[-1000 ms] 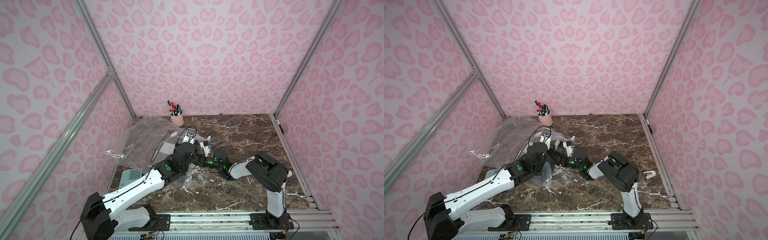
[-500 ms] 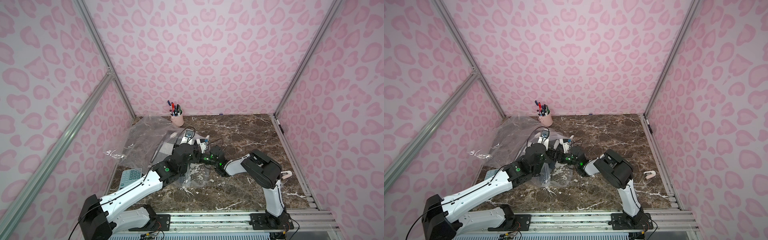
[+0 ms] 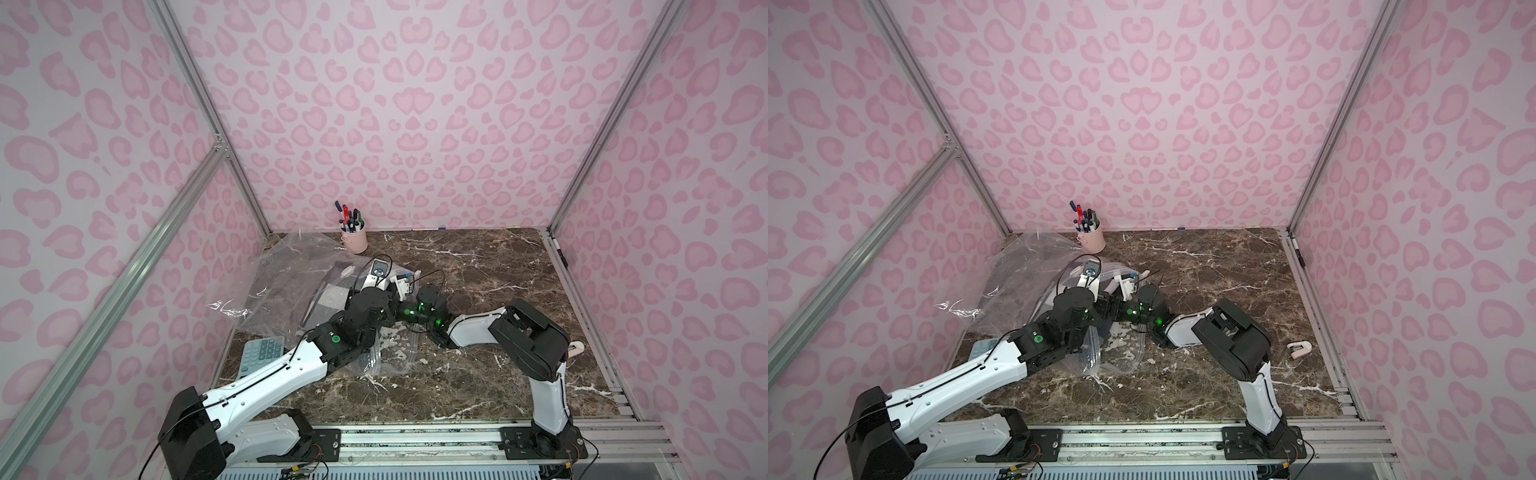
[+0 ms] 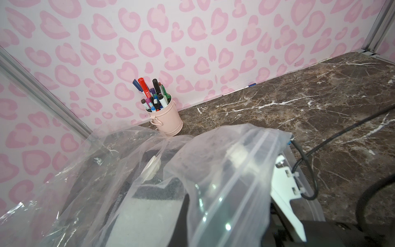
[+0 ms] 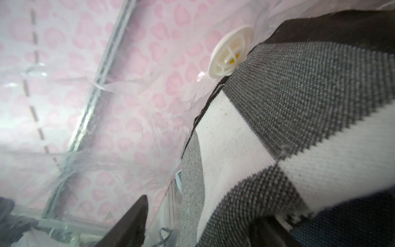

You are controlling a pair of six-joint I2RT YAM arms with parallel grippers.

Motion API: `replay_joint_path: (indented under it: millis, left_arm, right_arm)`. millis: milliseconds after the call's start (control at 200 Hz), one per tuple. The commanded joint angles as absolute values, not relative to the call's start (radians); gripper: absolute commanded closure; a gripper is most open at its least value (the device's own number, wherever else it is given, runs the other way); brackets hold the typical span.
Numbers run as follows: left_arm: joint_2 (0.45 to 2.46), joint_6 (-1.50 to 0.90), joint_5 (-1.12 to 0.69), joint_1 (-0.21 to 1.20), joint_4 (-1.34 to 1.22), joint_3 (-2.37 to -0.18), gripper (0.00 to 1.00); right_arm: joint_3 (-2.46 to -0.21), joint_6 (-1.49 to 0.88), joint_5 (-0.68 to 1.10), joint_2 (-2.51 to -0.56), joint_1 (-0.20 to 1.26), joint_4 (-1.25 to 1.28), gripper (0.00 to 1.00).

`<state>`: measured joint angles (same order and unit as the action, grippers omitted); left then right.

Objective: Take the blanket out of the vacuum bag
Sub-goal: Take out the blanket from the vacuum bag.

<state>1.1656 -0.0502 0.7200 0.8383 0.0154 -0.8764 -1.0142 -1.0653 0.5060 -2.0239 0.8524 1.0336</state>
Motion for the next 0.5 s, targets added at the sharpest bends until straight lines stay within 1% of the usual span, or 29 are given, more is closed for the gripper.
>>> replay_joint_path:
  millis: [0,165,315,495]
  left_arm:
    - [1.169,-0.058,0.724,0.838,0.011,-0.878,0.96]
    - [1.166,-0.056,0.727,0.839,0.012,-0.873,0.96]
    - [1.168,-0.055,0.726,0.838,0.013,-0.867,0.96]
    - [1.175,-0.052,0.726,0.838,0.011,-0.864,0.96]
  right_arm:
    - [-1.035,-1.05,0.514,-2.043,0.858,1.051,0.28]
    - [-1.027,-1.102,0.523,-2.089,0.858,1.159,0.28]
    - [-1.048,-1.112,0.522,-2.118,0.862,1.159,0.28]
    - [-1.068,-1.12,0.532,-2.131,0.86,1.234,0.28]
